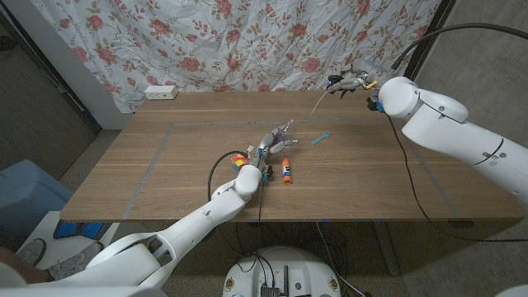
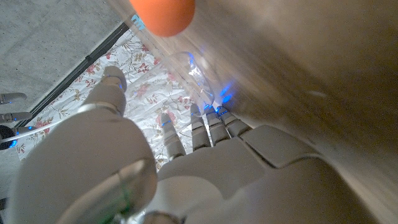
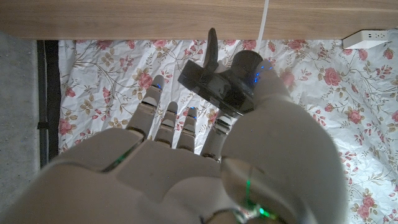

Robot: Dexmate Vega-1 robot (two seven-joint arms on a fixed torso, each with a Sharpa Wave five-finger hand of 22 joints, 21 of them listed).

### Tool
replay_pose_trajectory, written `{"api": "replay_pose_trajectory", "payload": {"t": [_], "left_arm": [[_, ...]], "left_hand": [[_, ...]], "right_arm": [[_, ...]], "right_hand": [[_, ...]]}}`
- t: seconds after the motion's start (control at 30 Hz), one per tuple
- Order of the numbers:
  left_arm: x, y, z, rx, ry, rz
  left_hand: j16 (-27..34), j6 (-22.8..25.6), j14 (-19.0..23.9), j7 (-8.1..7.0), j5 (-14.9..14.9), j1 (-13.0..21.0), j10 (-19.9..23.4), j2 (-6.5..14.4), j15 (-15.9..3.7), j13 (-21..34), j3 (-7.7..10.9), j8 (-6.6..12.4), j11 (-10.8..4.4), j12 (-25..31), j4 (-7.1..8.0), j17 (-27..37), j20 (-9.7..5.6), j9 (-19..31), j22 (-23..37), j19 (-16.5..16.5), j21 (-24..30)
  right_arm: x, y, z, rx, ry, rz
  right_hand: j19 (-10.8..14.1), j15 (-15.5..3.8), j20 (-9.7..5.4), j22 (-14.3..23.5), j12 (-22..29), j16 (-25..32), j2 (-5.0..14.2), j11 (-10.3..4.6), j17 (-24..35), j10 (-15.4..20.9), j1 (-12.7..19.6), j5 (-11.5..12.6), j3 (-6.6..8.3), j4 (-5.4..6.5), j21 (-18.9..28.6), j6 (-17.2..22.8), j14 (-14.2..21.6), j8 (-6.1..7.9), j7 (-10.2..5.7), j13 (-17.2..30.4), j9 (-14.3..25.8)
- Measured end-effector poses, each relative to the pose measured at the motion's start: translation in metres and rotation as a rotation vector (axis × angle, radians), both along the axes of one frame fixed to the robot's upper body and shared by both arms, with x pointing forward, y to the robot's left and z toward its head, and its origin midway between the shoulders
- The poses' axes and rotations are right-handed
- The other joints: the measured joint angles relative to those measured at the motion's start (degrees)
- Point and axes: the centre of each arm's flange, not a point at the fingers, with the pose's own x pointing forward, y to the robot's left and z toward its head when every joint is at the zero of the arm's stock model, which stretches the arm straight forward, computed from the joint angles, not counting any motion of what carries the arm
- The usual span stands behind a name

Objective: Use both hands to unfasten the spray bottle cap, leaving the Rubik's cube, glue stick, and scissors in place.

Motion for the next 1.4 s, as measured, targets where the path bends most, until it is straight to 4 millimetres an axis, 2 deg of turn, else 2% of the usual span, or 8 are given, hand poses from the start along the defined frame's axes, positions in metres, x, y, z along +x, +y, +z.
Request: {"api": "replay_pose_trajectory", "payload": {"t": [0.3, 0.6, 0.8, 0.9, 1.07, 1.23, 1.4], "left_arm": [[-0.002, 0.002, -0.002, -0.01, 0.004, -0.001], [-0.002, 0.004, -0.005, -0.02, 0.014, -0.005], [-0.001, 0.005, -0.006, -0.025, 0.021, -0.007], [-0.001, 0.006, -0.007, -0.026, 0.025, -0.007], [0.0, 0.008, -0.007, -0.028, 0.027, -0.006], [-0.001, 0.01, -0.008, -0.031, 0.028, -0.006], [-0.001, 0.01, -0.007, -0.033, 0.027, -0.013]], "left_hand": [[0.0, -2.3, -2.3, 2.6, 0.0, 0.2, -2.3, -1.1, -0.11, 0.0, -0.48, -1.54, 0.62, 0.0, 0.01, 0.0, -0.25, 0.0, 0.0, -0.8, 0.0], [0.0, -2.8, -3.4, 3.21, 0.0, 0.1, -3.4, -1.6, 0.19, 0.0, -0.94, -2.09, 0.71, 0.0, -0.01, 0.0, -0.2, 0.0, -0.1, -1.2, 0.0], [0.0, -3.8, -4.4, 4.67, 0.0, 0.1, -4.2, -1.6, 0.62, 0.0, -1.0, -2.43, 0.72, 0.0, 0.05, 0.0, -0.25, 0.0, -0.1, -1.3, 0.0], [0.0, -5.0, -5.3, 5.87, -0.3, -0.2, -5.3, -1.8, 0.91, 0.0, -1.18, -2.74, 0.74, 0.0, 0.23, 0.0, -0.21, 0.0, -0.1, -1.4, 0.0], [0.0, -6.7, -6.1, 8.74, -0.5, -0.4, -6.5, -2.6, 1.01, 0.0, -1.74, -3.15, 0.93, 0.0, 0.33, 0.0, -0.23, 0.0, -0.1, -1.9, 0.0], [0.0, -7.2, -6.9, 12.39, -0.7, -0.9, -7.4, -3.1, 1.02, 0.0, -2.31, -3.15, 1.27, 0.0, 0.41, 0.0, -0.64, 0.0, -0.1, -2.4, 0.0], [0.0, -8.4, -7.9, 14.55, -0.7, -1.4, -8.7, -3.7, 1.47, 0.0, -2.86, -3.15, 1.95, 0.0, 0.78, 0.0, -0.83, 0.0, -0.1, -3.1, 0.0]], "right_arm": [[-0.001, 0.002, 0.0, -0.002, 0.0, -0.001], [-0.002, 0.002, 0.0, -0.004, 0.0, 0.0], [-0.002, 0.003, 0.0, -0.004, -0.001, 0.0], [-0.002, 0.003, 0.0, -0.005, -0.003, 0.001], [-0.003, 0.003, 0.001, -0.007, -0.005, 0.003], [-0.003, 0.004, 0.001, -0.007, -0.006, 0.004], [-0.003, 0.005, 0.001, -0.008, -0.008, 0.006]], "right_hand": [[0.0, -0.2, 0.0, 0.0, -0.2, 0.0, 0.01, 0.0, 0.0, 0.0, 0.0, 0.0, 0.0, 0.0, 0.0, 0.0, 0.2, 0.0, 0.0, 0.0, 0.0], [0.0, -0.2, 0.0, 0.0, -0.2, 0.0, 0.25, 0.0, 0.0, 0.0, 0.3, 0.2, 0.0, 0.0, 0.0, 0.0, 0.2, 0.0, -0.01, 0.0, -0.1], [0.0, -0.2, 0.0, 0.0, -0.2, 0.0, 0.25, 0.0, 0.0, 0.0, 0.3, 0.3, 0.0, 0.0, 0.0, 0.0, 0.2, 0.0, -0.01, 0.0, -0.2], [0.0, -0.2, 0.0, 0.0, -0.2, 0.0, 0.24, 0.0, 0.0, 0.0, 0.3, 0.3, 0.0, -0.01, 0.0, 0.0, 0.2, 0.0, -0.02, 0.0, -0.2], [0.0, -0.2, 0.0, 0.0, -0.2, 0.0, 0.24, 0.0, 0.0, 0.0, 0.3, 0.3, 0.0, -0.01, 0.0, 0.0, 0.2, 0.0, -0.02, 0.0, -0.2], [0.0, -0.2, 0.0, 0.0, -0.2, 0.0, 0.24, 0.0, 0.3, 0.0, 0.3, 0.3, -0.01, -0.01, 0.0, 0.0, 0.2, 0.0, -0.02, 0.0, -0.2], [0.0, -0.2, 0.0, 0.0, -0.2, 0.0, 0.24, 0.0, 0.3, 0.0, 0.3, 0.3, -0.01, -0.01, 0.0, 0.0, 0.2, 0.0, -0.02, 0.0, -0.2]]}}
